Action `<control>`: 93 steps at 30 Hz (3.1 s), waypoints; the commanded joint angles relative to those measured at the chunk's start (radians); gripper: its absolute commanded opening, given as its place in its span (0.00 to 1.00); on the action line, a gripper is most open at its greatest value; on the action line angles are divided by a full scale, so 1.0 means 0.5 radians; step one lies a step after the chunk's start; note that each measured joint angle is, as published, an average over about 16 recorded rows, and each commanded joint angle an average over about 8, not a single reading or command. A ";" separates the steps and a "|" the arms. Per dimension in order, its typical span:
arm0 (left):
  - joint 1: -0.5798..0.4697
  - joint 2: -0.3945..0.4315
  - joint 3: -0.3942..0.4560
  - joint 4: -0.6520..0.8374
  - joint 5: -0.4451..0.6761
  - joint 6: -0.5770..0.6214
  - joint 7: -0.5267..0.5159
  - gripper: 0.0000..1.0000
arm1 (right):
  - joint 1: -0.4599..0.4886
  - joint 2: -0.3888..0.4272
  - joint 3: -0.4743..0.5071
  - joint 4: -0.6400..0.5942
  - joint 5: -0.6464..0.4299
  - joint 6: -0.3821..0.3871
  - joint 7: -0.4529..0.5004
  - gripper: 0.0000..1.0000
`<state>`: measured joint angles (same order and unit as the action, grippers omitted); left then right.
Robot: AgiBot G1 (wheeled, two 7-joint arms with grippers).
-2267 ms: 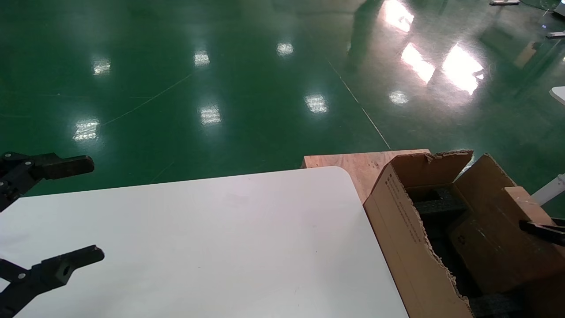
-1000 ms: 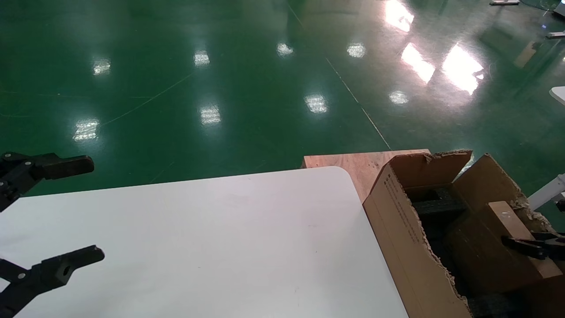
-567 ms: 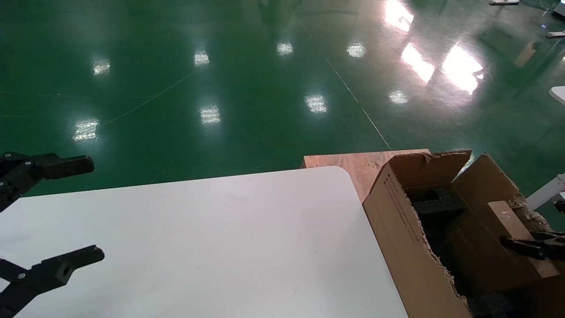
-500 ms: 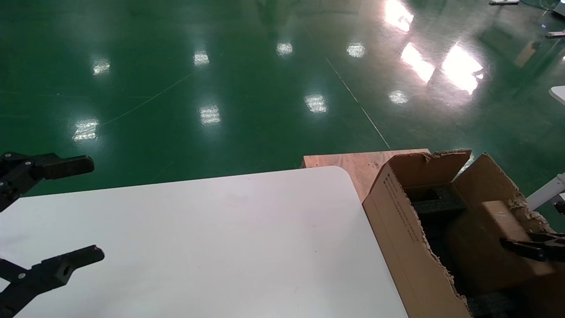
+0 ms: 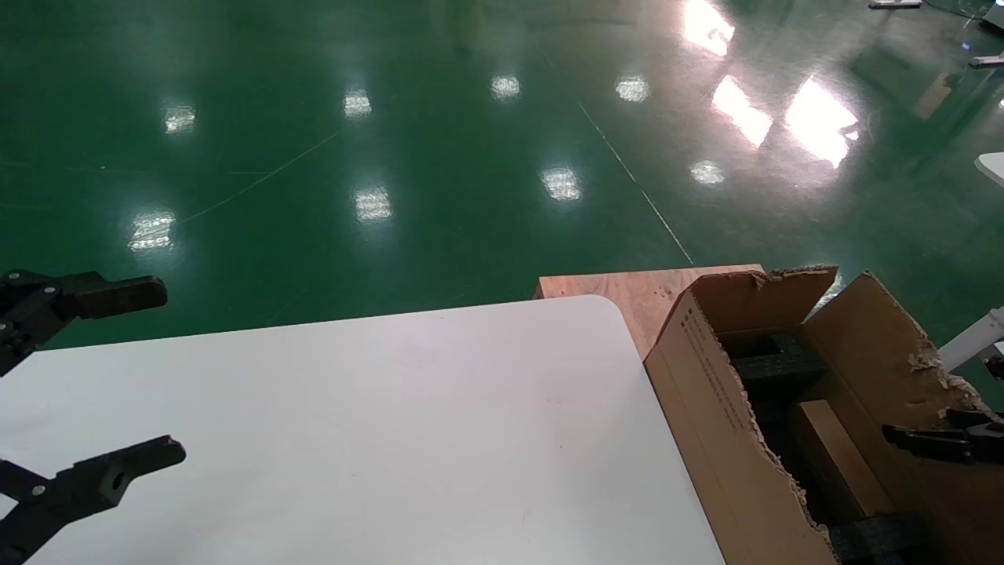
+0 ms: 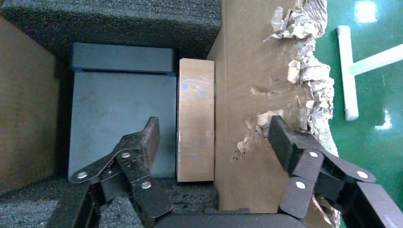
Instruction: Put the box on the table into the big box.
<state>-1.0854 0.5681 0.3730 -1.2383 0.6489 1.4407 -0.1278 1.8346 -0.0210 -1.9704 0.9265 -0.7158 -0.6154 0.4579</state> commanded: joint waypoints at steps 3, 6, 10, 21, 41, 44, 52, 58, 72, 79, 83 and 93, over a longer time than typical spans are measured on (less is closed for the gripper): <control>0.000 0.000 0.000 0.000 0.000 0.000 0.000 1.00 | 0.059 -0.009 0.057 0.048 -0.011 0.011 -0.062 1.00; 0.000 0.000 0.000 0.000 0.000 0.000 0.000 1.00 | 0.144 -0.011 0.139 0.125 -0.016 0.013 -0.135 1.00; 0.000 0.000 0.000 0.000 0.000 0.000 0.000 1.00 | 0.234 -0.019 0.225 0.222 -0.008 0.003 -0.191 1.00; 0.000 0.000 0.000 0.000 0.000 0.000 0.000 1.00 | 0.343 -0.073 0.332 0.475 0.010 -0.009 -0.288 1.00; 0.000 0.000 0.000 0.001 0.000 -0.001 0.000 1.00 | 0.378 -0.175 0.502 0.634 -0.055 0.111 -0.438 1.00; 0.000 0.000 0.000 0.001 0.000 -0.001 0.000 1.00 | 0.306 -0.216 0.617 0.639 -0.055 0.041 -0.444 1.00; 0.000 0.000 0.000 0.001 0.000 -0.001 0.000 1.00 | 0.047 -0.353 1.008 0.650 -0.051 -0.214 -0.458 1.00; 0.000 0.000 0.000 0.001 0.000 -0.001 0.000 1.00 | -0.147 -0.455 1.302 0.658 -0.049 -0.405 -0.468 1.00; 0.000 0.000 0.000 0.001 -0.001 -0.001 0.000 1.00 | -0.601 -0.695 1.989 0.677 -0.042 -0.853 -0.492 1.00; 0.000 0.000 0.000 0.001 -0.001 -0.001 0.000 1.00 | -0.829 -0.815 2.335 0.687 -0.039 -1.079 -0.504 1.00; 0.000 0.000 0.000 0.001 -0.001 -0.001 0.000 1.00 | -0.958 -0.884 2.531 0.692 -0.037 -1.206 -0.511 1.00; 0.000 0.000 0.000 0.001 -0.001 -0.001 0.000 1.00 | -1.252 -1.039 2.975 0.704 -0.033 -1.496 -0.526 1.00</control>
<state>-1.0852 0.5679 0.3731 -1.2379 0.6487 1.4403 -0.1276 1.2494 -0.5189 -0.5444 1.2769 -0.7330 -1.3231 0.1969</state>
